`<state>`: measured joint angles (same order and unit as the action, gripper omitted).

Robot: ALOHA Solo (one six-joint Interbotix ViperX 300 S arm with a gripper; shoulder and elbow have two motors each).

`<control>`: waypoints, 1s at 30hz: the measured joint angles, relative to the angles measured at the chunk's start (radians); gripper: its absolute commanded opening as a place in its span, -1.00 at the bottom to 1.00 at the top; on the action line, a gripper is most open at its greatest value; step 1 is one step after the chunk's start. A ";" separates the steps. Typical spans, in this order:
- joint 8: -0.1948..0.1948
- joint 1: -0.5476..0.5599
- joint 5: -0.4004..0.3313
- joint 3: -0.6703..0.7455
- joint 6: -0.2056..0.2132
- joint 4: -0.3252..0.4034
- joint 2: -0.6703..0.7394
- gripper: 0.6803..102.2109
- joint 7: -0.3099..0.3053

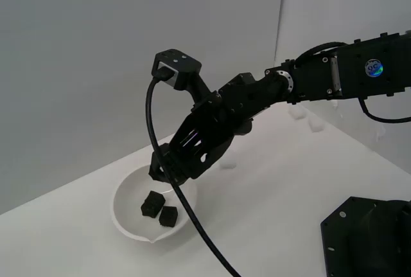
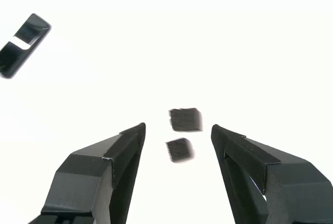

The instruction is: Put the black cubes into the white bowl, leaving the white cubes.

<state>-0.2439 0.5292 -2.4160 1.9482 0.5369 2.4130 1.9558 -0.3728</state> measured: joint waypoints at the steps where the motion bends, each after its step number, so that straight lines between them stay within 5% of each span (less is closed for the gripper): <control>1: -0.009 -0.028 -0.006 0.012 -0.008 0.005 0.012 0.34 0.000; 8: -0.067 -0.236 -0.025 0.094 -0.077 0.023 0.094 0.34 0.009; 15: -0.149 -0.446 -0.071 0.114 -0.084 0.072 0.112 0.34 0.064; 21: -0.156 -0.492 -0.104 0.087 -0.084 0.106 0.087 0.34 0.167; 30: -0.158 -0.492 -0.187 0.031 -0.084 0.189 0.031 0.34 0.400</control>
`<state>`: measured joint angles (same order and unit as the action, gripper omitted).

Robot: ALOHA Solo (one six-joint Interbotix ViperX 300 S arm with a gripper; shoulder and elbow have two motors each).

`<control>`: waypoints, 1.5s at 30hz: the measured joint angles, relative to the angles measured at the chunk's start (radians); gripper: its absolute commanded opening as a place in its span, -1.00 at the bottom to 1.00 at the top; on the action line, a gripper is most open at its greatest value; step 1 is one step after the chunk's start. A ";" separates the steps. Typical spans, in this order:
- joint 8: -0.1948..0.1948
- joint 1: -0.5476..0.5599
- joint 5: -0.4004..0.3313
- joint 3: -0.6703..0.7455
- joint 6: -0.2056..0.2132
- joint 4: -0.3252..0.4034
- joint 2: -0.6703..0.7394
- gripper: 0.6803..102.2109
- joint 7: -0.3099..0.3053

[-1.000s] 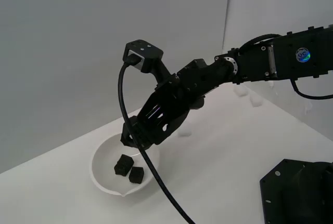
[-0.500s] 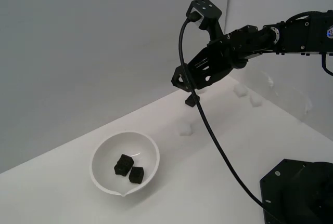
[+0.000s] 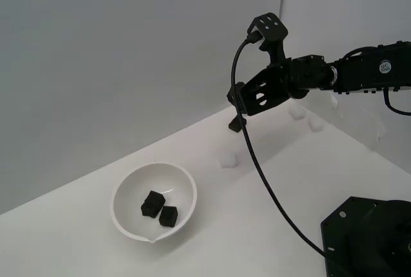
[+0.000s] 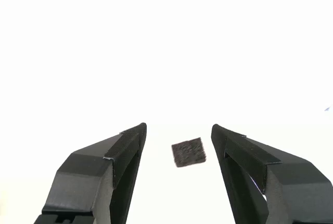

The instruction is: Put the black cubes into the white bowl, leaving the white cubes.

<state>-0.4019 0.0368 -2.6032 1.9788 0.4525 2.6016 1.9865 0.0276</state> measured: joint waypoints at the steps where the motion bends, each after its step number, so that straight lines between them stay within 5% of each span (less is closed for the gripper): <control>1: 0.000 -0.002 -0.005 -0.003 0.000 0.005 -0.002 0.35 0.021; 3: 0.000 -0.002 -0.008 -0.015 0.000 0.009 -0.015 0.43 0.052; 6: 0.000 -0.002 -0.008 -0.051 0.000 0.009 -0.052 0.98 0.064; 45: -0.002 -0.025 0.063 -0.370 -0.014 -0.063 -0.373 0.96 0.066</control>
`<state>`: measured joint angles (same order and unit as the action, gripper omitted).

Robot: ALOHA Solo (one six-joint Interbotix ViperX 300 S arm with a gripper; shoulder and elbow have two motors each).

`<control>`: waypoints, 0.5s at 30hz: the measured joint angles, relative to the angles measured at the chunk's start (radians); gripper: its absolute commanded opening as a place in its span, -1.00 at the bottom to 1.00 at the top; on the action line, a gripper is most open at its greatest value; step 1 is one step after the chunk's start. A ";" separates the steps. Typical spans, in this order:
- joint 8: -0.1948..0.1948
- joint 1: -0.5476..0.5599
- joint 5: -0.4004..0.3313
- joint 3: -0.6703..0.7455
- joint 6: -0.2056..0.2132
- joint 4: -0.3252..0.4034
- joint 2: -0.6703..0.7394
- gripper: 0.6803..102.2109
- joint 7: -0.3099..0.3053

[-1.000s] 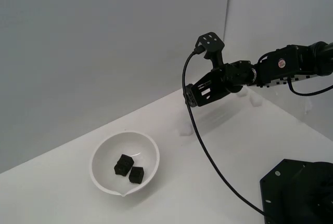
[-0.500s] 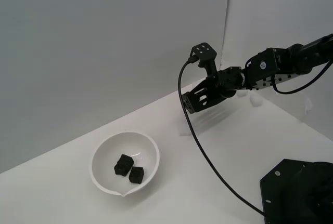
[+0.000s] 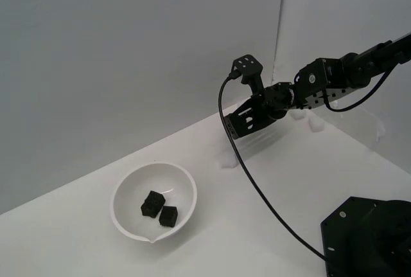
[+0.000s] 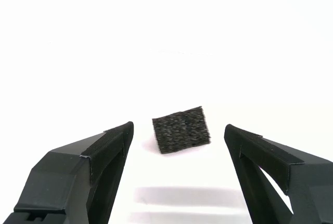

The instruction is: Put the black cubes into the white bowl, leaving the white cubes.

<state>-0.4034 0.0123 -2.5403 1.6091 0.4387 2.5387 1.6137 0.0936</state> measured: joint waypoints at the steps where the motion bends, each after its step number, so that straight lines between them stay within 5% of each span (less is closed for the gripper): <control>1: 0.000 -0.005 0.000 0.000 0.000 0.000 -0.002 0.96 0.000; 15: 0.002 -0.026 0.025 -0.037 -0.017 -0.026 -0.037 0.96 0.002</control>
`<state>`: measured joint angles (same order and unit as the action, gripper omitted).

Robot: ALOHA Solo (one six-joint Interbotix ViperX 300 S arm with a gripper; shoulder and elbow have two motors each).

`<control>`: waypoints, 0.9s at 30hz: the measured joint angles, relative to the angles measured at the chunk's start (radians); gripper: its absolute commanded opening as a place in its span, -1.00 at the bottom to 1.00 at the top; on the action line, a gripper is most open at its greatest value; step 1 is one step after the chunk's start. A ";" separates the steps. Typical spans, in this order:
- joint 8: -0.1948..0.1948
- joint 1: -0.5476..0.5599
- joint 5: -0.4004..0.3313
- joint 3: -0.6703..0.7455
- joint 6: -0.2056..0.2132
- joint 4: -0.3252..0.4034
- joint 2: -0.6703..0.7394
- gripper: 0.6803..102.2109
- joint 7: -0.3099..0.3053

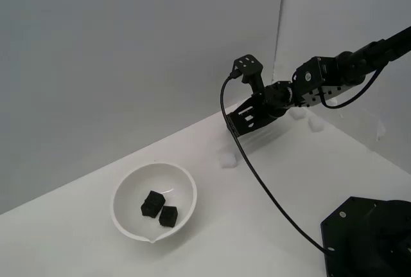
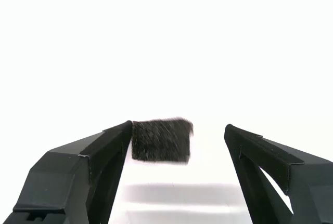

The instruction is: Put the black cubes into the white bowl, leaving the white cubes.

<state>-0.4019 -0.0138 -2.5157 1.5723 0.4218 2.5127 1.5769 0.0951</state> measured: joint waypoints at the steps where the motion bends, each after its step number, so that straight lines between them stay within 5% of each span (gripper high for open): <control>1: -0.002 0.000 0.006 0.000 0.000 -0.003 0.000 0.96 0.000; 15: -0.002 0.000 0.009 0.000 -0.002 -0.006 0.000 0.92 -0.028; 23: -0.002 0.000 0.009 0.002 0.000 -0.006 0.002 -0.09 -0.048; 27: -0.002 0.000 -0.005 0.021 -0.002 0.006 0.020 -0.83 -0.052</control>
<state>-0.4034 -0.0138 -2.5203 1.5938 0.4203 2.5188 1.5969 0.0430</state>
